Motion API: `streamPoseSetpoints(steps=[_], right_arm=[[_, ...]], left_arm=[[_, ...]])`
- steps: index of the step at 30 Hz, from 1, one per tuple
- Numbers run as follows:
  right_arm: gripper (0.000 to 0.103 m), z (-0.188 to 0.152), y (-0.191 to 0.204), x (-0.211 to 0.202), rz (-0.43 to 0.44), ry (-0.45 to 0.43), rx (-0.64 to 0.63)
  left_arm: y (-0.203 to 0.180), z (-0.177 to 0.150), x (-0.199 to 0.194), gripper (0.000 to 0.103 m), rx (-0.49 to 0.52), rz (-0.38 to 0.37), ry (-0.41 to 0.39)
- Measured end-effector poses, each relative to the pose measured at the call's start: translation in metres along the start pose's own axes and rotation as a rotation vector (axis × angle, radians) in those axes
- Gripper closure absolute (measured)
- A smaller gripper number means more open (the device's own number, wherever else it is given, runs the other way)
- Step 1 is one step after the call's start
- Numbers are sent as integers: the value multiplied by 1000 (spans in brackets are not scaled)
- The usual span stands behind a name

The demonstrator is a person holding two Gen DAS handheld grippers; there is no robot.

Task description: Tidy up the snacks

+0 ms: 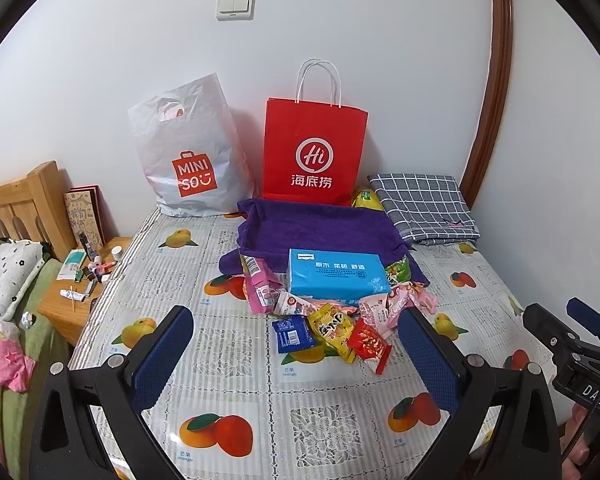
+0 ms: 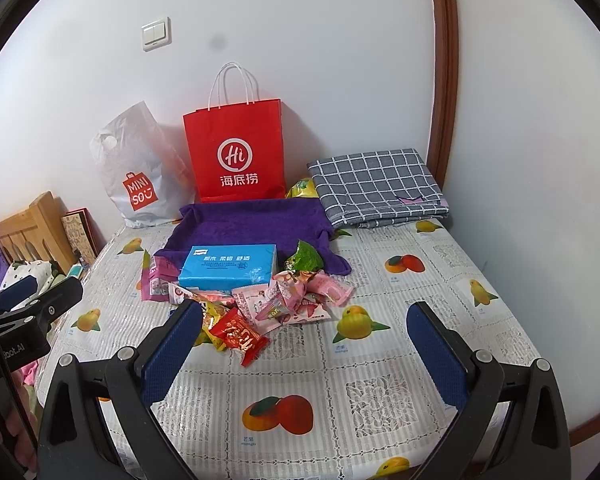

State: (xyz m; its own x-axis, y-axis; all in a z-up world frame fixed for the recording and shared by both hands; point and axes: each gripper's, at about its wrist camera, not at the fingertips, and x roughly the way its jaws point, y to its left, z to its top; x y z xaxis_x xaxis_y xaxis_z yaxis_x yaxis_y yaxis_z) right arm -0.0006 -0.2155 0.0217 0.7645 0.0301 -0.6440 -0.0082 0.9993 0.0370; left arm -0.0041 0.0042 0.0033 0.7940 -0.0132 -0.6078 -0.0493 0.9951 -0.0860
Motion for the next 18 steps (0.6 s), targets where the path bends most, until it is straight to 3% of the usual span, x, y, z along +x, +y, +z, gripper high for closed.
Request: streamPoseSetpoints(steps=[18], right_arm=[[2,0,0,-3,4,-4,13]], left_arm=[[0,-1,0,0,2,-3,-2]])
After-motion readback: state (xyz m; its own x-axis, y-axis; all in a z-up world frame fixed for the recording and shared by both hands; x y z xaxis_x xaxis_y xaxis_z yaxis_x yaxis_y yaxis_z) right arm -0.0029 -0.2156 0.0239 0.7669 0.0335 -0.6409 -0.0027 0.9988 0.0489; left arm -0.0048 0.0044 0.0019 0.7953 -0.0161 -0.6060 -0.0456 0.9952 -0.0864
